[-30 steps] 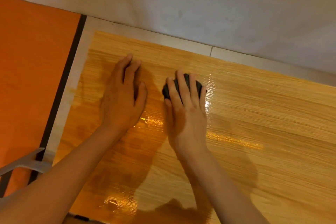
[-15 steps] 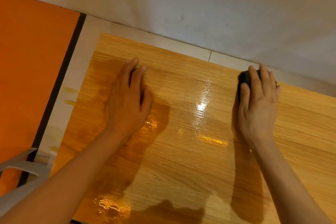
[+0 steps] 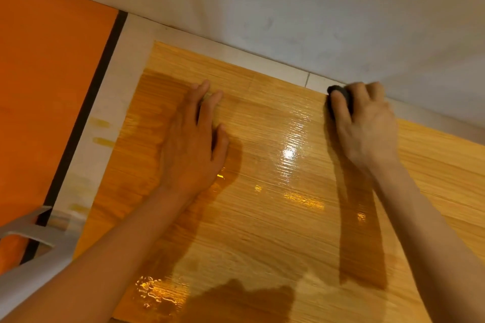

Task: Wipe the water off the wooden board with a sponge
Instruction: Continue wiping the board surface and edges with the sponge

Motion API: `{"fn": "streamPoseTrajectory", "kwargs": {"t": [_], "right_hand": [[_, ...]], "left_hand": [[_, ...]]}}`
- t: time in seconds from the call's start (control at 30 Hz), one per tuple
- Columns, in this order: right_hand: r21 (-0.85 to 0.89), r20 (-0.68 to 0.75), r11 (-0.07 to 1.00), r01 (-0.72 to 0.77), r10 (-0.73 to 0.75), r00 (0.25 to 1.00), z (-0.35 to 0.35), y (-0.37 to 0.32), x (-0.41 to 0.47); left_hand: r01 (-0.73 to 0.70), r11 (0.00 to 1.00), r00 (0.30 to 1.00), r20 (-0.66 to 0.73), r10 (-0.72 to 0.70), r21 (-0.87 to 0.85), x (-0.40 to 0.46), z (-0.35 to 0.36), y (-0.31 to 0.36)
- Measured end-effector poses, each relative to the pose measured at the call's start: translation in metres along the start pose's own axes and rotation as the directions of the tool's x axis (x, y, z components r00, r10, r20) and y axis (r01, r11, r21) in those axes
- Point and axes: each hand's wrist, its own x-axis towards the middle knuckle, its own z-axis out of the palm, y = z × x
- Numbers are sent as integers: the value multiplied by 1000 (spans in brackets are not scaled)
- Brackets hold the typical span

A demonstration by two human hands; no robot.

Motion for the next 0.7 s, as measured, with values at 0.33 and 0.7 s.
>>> {"fn": "streamPoseTrajectory", "kwargs": {"t": [0.33,0.7], "right_hand": [[22,93,986,167,-168,981,56,-138,36],[142,149,990,19,-41,988,15,-53,15]], "left_hand": [[-14,1000,1000,-5,14,12,0,1,-2],[-3,1000,1000,17,3,26,-30,-21,-26]]}}
